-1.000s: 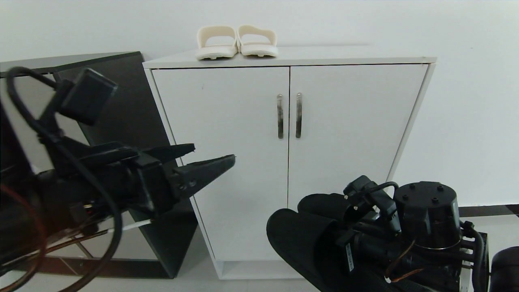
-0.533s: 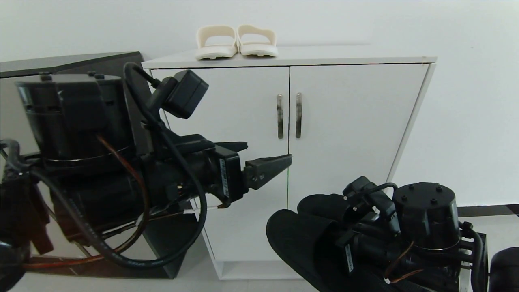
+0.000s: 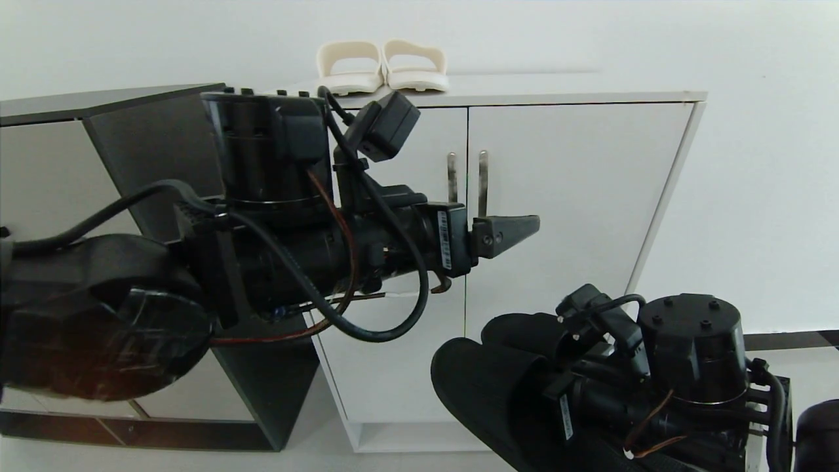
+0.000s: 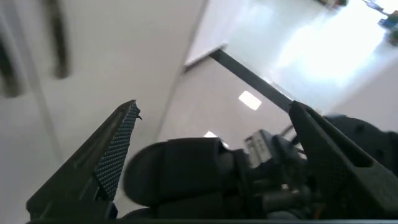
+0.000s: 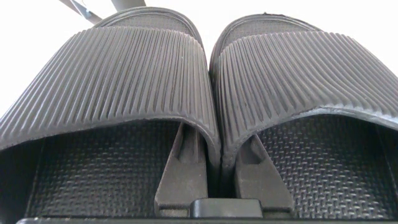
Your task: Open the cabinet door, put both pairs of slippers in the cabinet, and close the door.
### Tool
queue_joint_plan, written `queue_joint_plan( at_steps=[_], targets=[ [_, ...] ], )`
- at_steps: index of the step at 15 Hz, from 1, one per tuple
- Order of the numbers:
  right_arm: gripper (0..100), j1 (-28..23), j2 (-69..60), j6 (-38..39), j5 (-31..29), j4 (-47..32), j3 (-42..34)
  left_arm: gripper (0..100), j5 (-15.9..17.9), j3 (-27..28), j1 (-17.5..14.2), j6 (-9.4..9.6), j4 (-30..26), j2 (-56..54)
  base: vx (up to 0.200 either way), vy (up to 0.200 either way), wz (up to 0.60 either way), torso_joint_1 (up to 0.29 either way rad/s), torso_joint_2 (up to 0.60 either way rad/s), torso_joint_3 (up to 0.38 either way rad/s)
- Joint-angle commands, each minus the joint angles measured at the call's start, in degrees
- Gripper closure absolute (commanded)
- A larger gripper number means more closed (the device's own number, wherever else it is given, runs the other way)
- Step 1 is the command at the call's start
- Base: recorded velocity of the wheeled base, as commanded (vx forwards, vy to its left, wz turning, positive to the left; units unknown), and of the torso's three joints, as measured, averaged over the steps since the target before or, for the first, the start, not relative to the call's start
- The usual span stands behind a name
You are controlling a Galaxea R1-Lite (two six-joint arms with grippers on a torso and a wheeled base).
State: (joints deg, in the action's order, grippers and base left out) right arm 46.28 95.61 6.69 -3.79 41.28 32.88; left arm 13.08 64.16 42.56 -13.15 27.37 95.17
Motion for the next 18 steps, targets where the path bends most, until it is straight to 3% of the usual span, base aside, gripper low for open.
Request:
queue_joint_plan(
  at_steps=[1,3,5,9,10,18],
  targets=[
    [100,0.2,-0.6,0.0,0.0,0.0,0.0,0,3.3,5.4,0.0,-1.0,-3.1,3.2,0.0,0.0,0.0,0.0,0.0,0.0],
    [100,0.3,-0.7,0.0,0.0,0.0,0.1,0,8.6,9.6,-0.9,-3.37,-5.3,4.2,0.0,0.0,0.0,0.0,0.0,0.0],
    [100,0.5,-1.0,0.0,0.0,0.0,0.1,0,10.1,12.3,-1.9,-5.39,-5.4,6.3,0.0,0.0,0.0,0.0,0.0,0.0],
    [100,0.6,-0.7,-1.1,0.0,0.0,0.0,0,8.5,16.2,-2.2,-4.51,-4.9,10.5,0.0,0.0,0.0,0.0,0.0,0.0],
    [100,0.6,-0.6,-1.1,0.1,0.0,0.0,0,7.7,18.7,-3.6,-4.51,-5.0,12.6,0.0,0.0,0.0,0.0,0.0,0.0],
    [100,0.6,0.5,-1.2,0.0,0.0,0.0,0,7.7,22.4,-8.0,-4.42,-5.1,16.2,0.0,0.0,0.0,0.0,0.0,0.0]
  ],
)
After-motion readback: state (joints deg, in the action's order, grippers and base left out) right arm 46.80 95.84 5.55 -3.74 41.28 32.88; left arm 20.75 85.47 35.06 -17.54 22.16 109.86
